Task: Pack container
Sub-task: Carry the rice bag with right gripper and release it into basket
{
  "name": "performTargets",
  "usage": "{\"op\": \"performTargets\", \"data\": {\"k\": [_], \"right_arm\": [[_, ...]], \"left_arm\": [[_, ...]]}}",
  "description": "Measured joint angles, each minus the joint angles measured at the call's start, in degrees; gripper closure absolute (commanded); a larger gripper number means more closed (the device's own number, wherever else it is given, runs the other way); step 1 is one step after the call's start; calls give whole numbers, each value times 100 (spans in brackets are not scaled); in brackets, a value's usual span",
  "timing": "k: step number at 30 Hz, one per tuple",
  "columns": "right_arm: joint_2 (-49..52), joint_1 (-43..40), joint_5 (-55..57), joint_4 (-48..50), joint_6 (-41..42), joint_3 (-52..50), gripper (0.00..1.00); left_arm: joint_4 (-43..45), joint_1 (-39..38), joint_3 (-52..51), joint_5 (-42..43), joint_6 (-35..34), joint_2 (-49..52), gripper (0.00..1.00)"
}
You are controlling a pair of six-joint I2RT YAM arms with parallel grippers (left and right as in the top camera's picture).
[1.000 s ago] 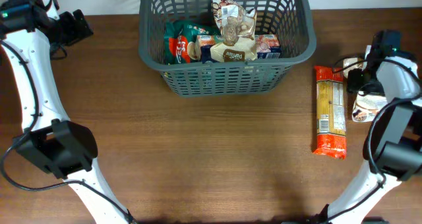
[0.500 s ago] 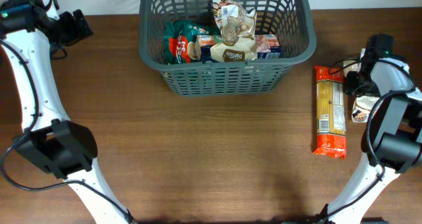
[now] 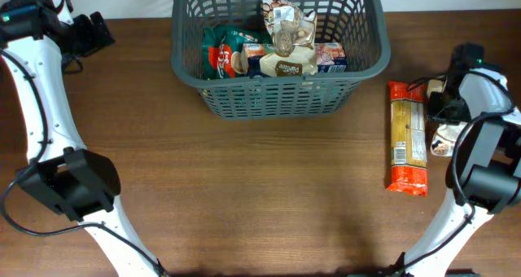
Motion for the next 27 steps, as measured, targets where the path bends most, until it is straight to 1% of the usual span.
{"op": "performTargets", "data": {"k": [4,7,12,16,17,20,23,27], "right_arm": [[-17,0,-212,-520,114,450,96],[-179,2,-501,-804,234,999,96],[-837,42,-933,-1172,387,2280,96],[-1563,251,-1132,-1506,417,3456,96],[-1773,387,-1196,-1585,424,3810,96],[-2124,756,-1349,-1639,431,4339,96],[-2468,1495,-1521,-1652,411,4824,96],[-2640,2511,-1698,-1655,184,5038,96]], "left_arm": [[0,0,0,0,0,0,1],[0,0,0,0,0,0,1],[0,0,0,0,2,0,1],[0,2,0,0,2,0,1],[0,0,0,0,0,0,1],[0,0,0,0,0,0,1],[0,2,0,0,0,0,1],[0,0,0,0,0,0,1]]}}
